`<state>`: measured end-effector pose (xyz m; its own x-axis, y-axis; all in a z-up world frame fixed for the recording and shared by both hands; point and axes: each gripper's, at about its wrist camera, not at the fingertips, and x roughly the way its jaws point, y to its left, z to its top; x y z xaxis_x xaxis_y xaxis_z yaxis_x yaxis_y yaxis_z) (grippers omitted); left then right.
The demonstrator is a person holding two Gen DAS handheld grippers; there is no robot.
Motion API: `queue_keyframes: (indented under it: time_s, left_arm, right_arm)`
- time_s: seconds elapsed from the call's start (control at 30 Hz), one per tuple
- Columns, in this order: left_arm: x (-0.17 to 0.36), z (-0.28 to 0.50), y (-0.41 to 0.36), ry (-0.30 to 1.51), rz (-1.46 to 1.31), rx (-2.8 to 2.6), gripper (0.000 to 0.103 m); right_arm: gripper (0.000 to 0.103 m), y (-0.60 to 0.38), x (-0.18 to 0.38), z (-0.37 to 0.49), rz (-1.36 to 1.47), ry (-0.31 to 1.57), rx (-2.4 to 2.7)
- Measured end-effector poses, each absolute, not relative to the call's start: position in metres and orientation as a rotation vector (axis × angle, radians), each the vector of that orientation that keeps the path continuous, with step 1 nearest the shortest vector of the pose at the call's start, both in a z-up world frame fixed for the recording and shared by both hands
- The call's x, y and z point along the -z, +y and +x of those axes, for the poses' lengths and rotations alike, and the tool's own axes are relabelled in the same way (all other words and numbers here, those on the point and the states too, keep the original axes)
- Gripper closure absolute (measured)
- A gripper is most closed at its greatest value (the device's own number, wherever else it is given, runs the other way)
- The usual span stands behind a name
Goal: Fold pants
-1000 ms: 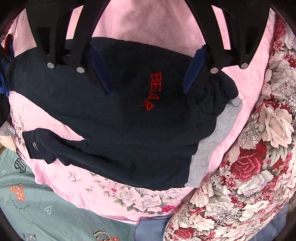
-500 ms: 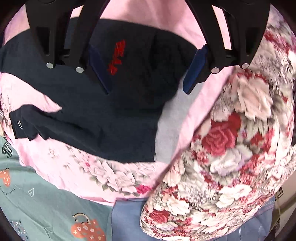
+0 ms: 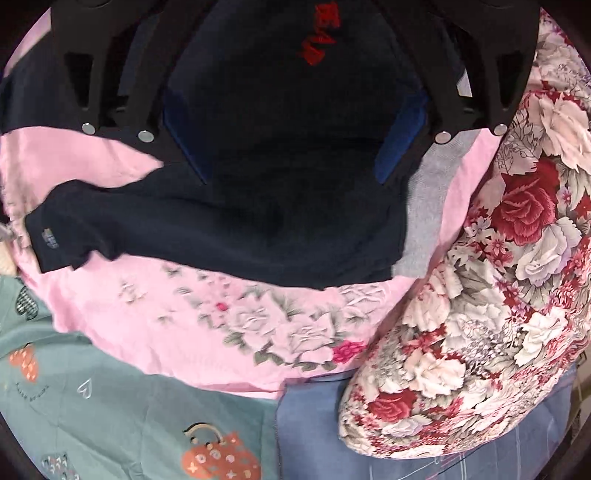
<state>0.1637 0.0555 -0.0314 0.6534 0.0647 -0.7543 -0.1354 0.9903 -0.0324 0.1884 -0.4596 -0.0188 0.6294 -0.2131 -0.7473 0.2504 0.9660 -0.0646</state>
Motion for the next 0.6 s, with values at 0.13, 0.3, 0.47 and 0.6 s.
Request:
queue_keyframes:
  time_s: [0.13,0.3,0.47,0.6]
  left_arm:
    - [0.034,0.169,0.077,0.845,-0.149,-0.124,0.012]
    - [0.037,0.171,0.083,0.824,-0.196,-0.104,0.012]
    - [0.048,0.176,0.076,0.853,-0.19,-0.083,0.012]
    - [0.055,0.181,0.072,0.865,-0.16,-0.101,0.012]
  right_arm:
    - [0.004,-0.465,0.046,0.242,0.144,0.922,0.273]
    - [0.042,-0.452,0.067,0.275,0.179,0.991,0.239]
    - [0.086,-0.442,0.042,0.263,0.157,0.935,0.157]
    - [0.086,-0.485,0.016,0.217,0.291,0.861,0.203]
